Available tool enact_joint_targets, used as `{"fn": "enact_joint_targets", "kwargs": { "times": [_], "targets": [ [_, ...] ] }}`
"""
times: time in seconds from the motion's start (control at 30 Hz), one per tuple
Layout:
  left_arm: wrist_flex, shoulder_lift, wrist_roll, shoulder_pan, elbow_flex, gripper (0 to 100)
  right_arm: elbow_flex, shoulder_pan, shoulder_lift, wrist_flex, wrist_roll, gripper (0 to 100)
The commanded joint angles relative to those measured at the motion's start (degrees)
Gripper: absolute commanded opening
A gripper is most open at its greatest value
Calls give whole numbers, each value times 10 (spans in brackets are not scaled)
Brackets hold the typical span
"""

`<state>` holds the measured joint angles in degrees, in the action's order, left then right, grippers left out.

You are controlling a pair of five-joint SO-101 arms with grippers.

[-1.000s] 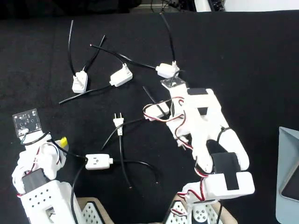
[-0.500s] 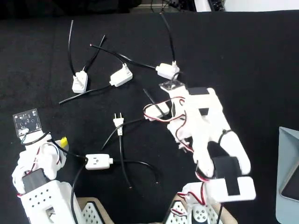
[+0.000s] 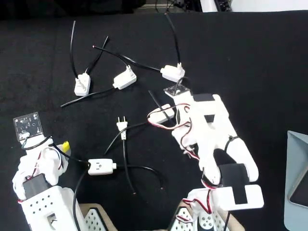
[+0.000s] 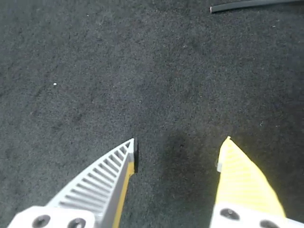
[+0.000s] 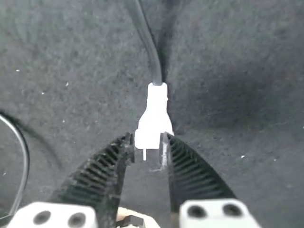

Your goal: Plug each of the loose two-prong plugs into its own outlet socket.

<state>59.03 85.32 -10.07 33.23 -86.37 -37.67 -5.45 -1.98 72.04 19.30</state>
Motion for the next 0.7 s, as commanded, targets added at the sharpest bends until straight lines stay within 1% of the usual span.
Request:
{"fn": "enact_joint_targets", "kwargs": {
  "times": [0.0,0.67],
  "targets": [
    [-11,2,-5,-6,5,281,0,-6,15,-13,5,99],
    [-11,2,-5,-6,1,281,10,-8,20,-14,6,100]
  ]
}}
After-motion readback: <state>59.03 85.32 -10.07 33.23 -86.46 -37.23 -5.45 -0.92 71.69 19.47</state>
